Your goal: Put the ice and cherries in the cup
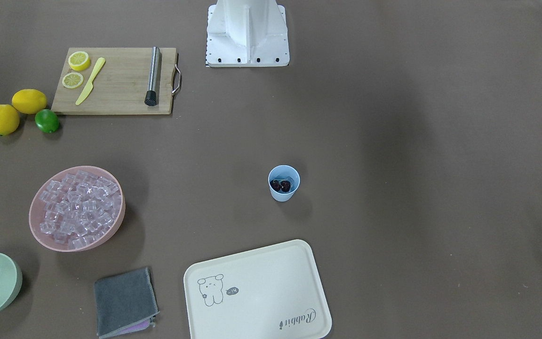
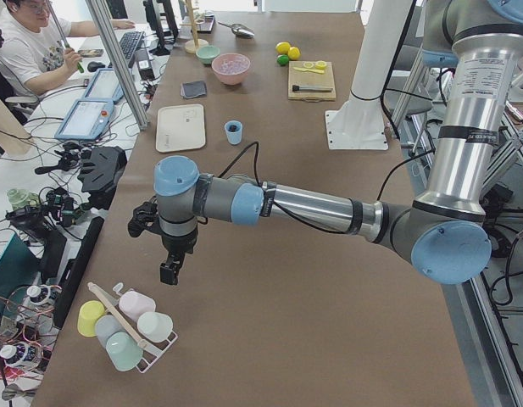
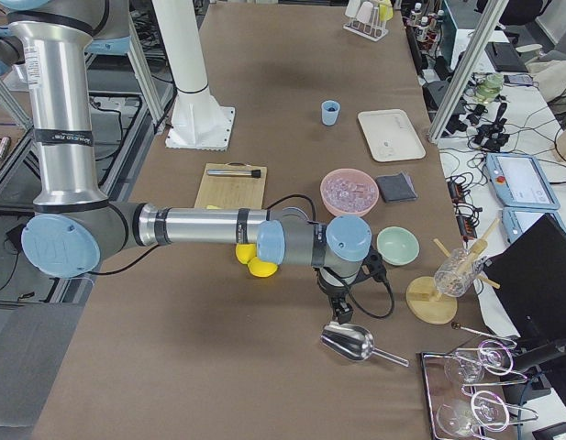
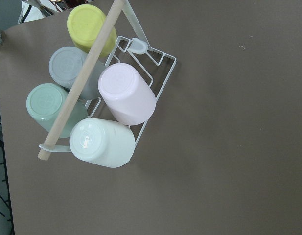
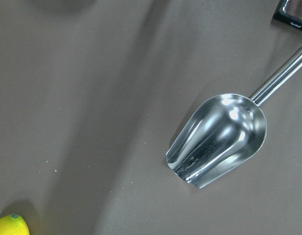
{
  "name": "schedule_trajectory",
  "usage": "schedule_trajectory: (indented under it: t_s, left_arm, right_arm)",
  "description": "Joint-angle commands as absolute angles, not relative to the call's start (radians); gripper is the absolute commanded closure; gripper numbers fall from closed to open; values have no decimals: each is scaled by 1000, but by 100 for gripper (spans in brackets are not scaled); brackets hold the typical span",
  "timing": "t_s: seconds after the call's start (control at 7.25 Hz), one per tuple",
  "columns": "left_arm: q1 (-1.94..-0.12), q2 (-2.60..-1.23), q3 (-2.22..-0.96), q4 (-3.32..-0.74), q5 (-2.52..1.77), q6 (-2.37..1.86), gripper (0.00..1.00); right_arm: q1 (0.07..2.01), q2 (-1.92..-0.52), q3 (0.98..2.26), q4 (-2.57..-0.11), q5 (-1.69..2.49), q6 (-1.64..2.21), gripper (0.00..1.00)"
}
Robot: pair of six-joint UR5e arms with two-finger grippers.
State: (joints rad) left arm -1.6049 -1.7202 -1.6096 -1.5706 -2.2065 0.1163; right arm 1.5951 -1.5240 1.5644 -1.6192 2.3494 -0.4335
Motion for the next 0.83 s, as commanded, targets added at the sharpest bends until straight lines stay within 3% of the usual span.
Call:
schedule_trajectory:
  t_s: [0.0, 0.28, 0.69]
  left_arm:
    - [-1603, -1715, -1611, -1571, -2209, 115, 2]
    - [-1601, -1730, -1629, -1578, -2206, 101, 2]
    - [-1560, -1787, -1550, -1621, -2148, 95, 2]
  right_arm:
    - [1595, -1523, 1568, -1620, 2330, -431, 1]
    - [1595, -1513, 1572, -1618, 2332, -433, 1]
    - [1595, -1493, 1589, -1620, 2270, -431, 1]
